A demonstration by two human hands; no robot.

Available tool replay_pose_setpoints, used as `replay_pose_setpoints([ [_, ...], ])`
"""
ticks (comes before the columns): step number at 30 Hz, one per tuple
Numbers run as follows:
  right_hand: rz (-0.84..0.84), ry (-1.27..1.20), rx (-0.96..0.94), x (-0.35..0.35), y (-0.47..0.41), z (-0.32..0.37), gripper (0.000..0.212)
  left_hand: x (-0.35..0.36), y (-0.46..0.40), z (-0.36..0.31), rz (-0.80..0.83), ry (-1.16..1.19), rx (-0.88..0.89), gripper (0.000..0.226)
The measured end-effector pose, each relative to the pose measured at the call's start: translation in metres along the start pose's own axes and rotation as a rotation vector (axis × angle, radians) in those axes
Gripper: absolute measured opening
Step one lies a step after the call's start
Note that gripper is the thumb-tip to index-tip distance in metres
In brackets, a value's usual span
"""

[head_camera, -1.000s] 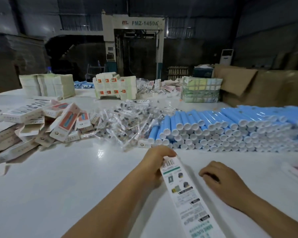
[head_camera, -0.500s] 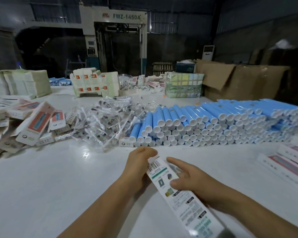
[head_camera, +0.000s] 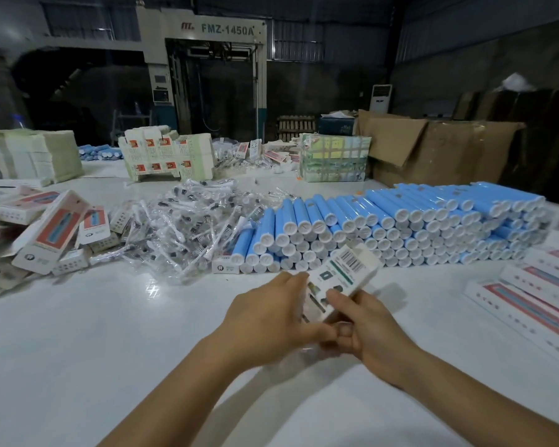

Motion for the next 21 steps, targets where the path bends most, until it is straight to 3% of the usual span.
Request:
replay_pose_setpoints([
  [3,0.101,0.041,0.005,0.007,0.003,-0.001,0.055,0.001,-0.004,-0.006,-0.075,-0.307,0.024,0.088],
  [8,0.216,0.217,-0.077,0.02,0.008,-0.001,0.049,0.005,-0.002,-0.006,-0.121,-0.201,0.081,0.096],
  [12,0.25,0.229,-0.055,0.019,0.011,0.0,0.049,0.004,-0.002,-0.011,-0.184,-0.213,0.102,0.08],
  [14,0.138,0.172,-0.045,0.005,0.008,0.007,0.057,0.004,-0.001,-0.003,-0.193,-0.256,0.074,0.077],
  [16,-0.121,0.215,-0.082,-0.027,0.002,0.022,0.06,0.006,0.001,0.01,-0.186,-0.327,0.042,0.074],
  [19,-0.406,0.348,-0.233,-0.067,-0.004,0.065,0.026,0.017,0.003,0.019,-0.148,-0.422,0.017,0.069],
  [21,-0.476,0.542,-0.34,-0.075,-0.015,0.102,0.023,0.027,0.003,0.017,-0.123,-0.464,0.021,0.067],
])
Point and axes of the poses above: each hand's wrist, its own y-axis away from the middle knuckle, its own x-axis out of the palm, z = x × y, the point moved 8 cm from there along -y, towards the middle knuckle, and after that the axes turned 2 degrees about z, right-handed, at the moved point
